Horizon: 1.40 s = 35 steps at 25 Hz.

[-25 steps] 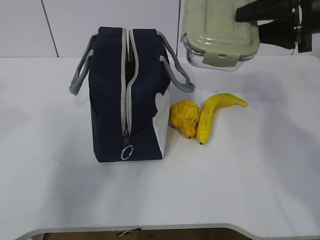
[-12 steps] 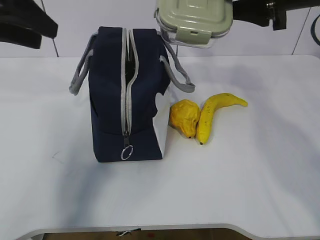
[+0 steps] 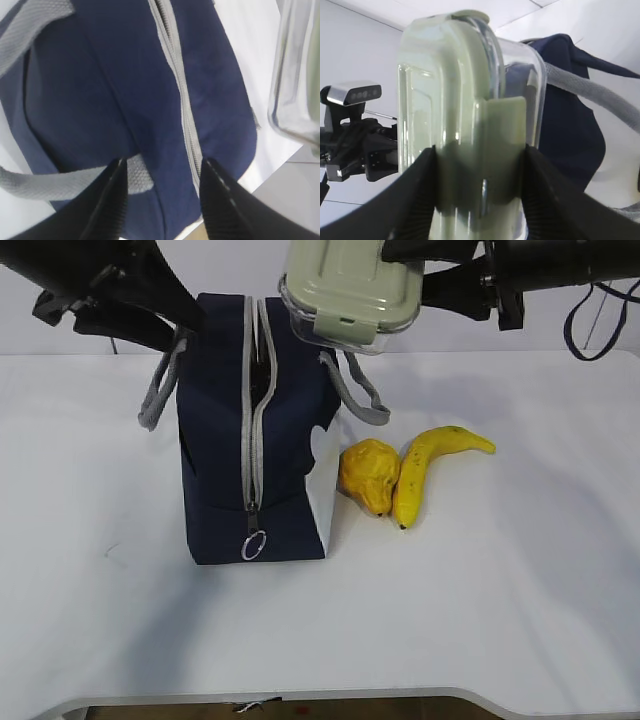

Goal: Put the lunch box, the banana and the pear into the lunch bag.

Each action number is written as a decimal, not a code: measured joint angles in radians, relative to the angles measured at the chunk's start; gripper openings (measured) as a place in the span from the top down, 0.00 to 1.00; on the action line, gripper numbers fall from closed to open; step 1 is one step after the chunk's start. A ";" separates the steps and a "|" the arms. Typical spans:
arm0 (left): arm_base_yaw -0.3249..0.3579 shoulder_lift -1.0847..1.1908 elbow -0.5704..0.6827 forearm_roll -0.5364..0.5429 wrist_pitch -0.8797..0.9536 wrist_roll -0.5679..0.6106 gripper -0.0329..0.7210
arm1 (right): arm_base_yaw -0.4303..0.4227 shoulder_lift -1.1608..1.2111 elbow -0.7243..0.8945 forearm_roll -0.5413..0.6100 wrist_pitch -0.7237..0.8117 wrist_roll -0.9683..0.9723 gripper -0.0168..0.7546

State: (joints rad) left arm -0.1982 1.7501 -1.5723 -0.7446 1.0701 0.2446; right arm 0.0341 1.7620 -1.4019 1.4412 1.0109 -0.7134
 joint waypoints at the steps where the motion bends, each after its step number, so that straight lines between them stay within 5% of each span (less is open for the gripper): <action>1: -0.005 0.013 -0.003 0.000 -0.004 0.000 0.48 | 0.007 0.005 0.000 0.000 -0.002 0.000 0.47; 7: -0.013 0.085 -0.006 -0.001 -0.016 0.000 0.50 | 0.049 0.014 0.000 0.010 -0.020 -0.015 0.47; 12: -0.013 0.094 -0.021 -0.001 -0.008 0.021 0.85 | 0.078 0.026 -0.001 0.027 -0.050 -0.052 0.47; 14: -0.013 0.094 -0.051 0.005 0.020 0.030 0.90 | 0.085 0.042 -0.002 0.034 -0.052 -0.057 0.47; 23: -0.013 0.094 -0.138 0.003 0.118 0.048 0.92 | 0.091 0.138 -0.002 -0.142 -0.085 -0.061 0.47; 35: -0.061 0.118 -0.142 -0.041 0.097 0.105 0.92 | 0.195 0.241 -0.137 -0.146 -0.151 -0.063 0.47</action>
State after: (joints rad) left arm -0.2588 1.8679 -1.7142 -0.7854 1.1666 0.3496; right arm 0.2288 2.0035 -1.5393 1.2955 0.8603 -0.7765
